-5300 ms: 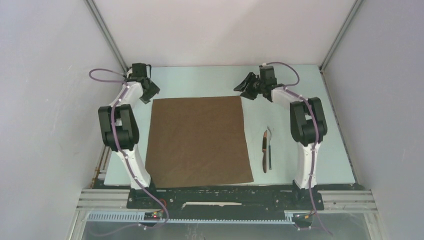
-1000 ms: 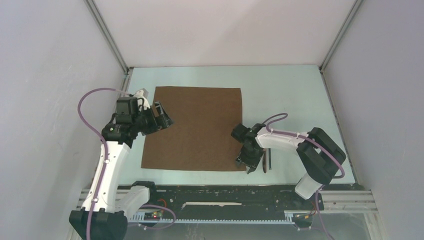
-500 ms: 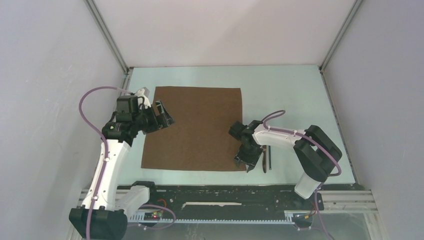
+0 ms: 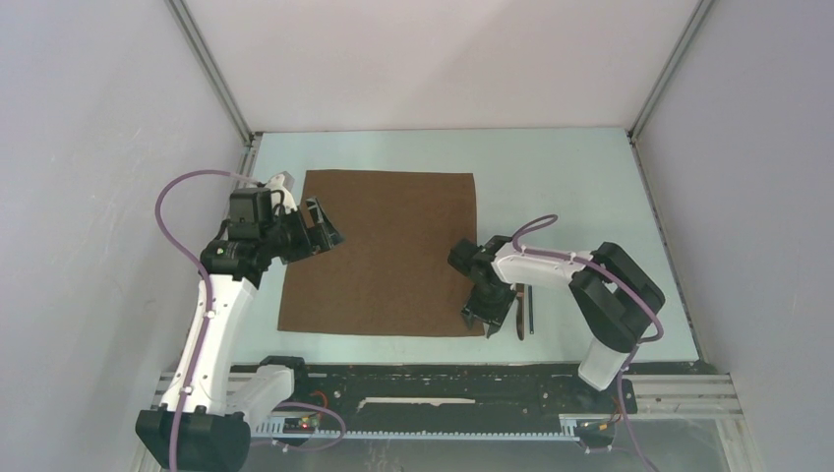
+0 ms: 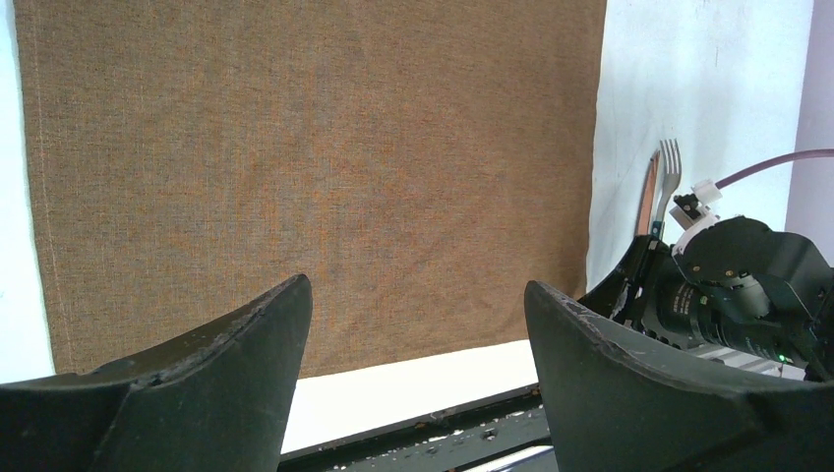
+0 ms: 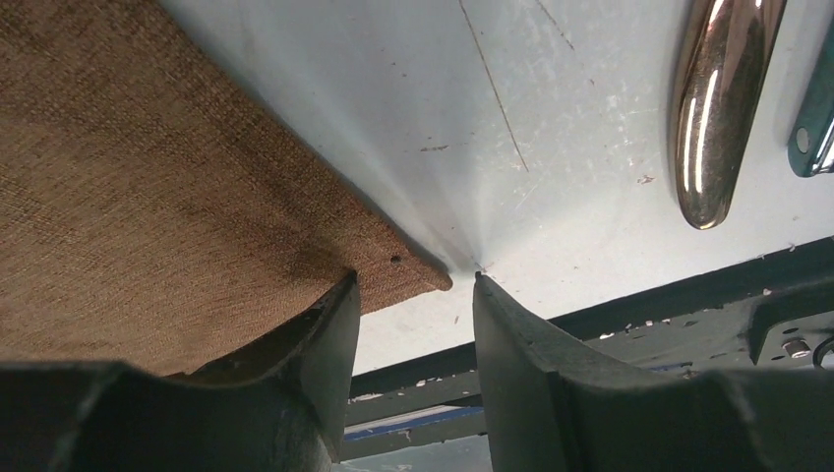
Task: Fold the napkin into a case and place the utensils inside
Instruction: Pick up the flattened napkin from the center of the board.
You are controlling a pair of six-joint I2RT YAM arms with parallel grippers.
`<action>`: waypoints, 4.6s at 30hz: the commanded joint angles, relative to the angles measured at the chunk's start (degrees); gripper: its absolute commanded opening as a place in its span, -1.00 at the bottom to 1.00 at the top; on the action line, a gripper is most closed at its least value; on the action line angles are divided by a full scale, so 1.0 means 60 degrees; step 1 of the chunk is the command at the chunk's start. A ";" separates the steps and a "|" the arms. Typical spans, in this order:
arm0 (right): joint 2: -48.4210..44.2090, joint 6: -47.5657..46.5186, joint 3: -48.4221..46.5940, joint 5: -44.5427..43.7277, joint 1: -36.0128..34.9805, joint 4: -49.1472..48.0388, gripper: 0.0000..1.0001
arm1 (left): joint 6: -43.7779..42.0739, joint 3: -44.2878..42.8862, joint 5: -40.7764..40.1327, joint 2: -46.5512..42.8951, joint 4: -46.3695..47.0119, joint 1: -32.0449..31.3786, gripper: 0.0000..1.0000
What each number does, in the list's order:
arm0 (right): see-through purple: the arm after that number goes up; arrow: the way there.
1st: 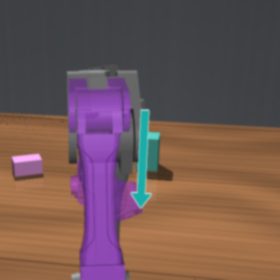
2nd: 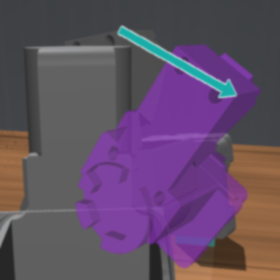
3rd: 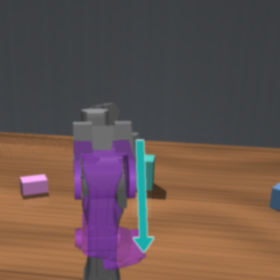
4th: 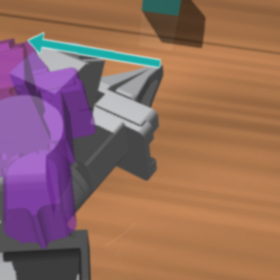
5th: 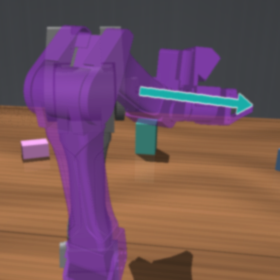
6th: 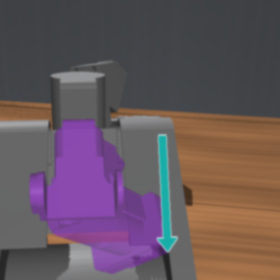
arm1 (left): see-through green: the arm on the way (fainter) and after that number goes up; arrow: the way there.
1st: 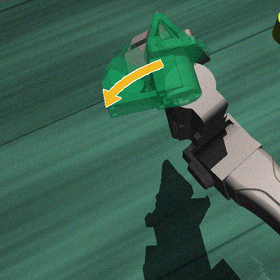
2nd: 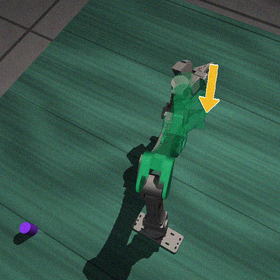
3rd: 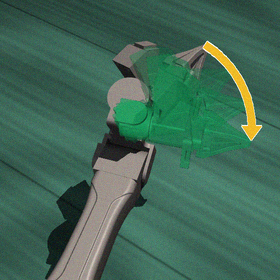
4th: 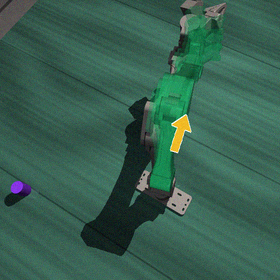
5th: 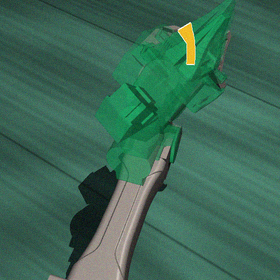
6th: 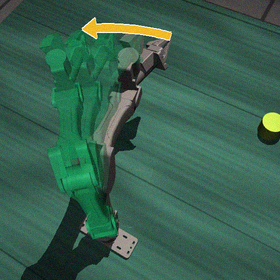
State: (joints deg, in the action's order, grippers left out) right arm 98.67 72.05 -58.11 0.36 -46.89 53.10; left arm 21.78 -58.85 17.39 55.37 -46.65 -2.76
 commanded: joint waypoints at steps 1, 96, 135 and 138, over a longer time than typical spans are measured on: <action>0.0314 -0.0071 -0.0217 -0.0615 -0.0072 -0.0007 0.08 | -0.0264 -0.0185 0.0260 -0.0220 0.0098 -0.0057 0.72; -0.2715 -0.0275 0.2141 -0.0060 0.0407 -0.3954 -1.00 | 0.5452 0.5897 -0.3727 0.1413 0.2456 0.4368 -0.67; -0.2394 -0.0486 0.2140 0.0150 0.0499 -0.4302 -1.00 | 0.5668 0.4861 -0.5258 0.1502 0.0562 0.4088 0.57; -0.2398 -0.0495 0.2141 0.0137 0.0506 -0.4302 -1.00 | 0.5415 0.4987 -0.5151 0.1805 0.1070 0.4167 0.52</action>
State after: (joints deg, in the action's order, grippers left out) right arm 84.51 69.47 -45.45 2.00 -43.99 27.42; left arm 56.45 -30.06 -10.35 63.66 -47.07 21.54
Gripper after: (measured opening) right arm 0.009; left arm 0.773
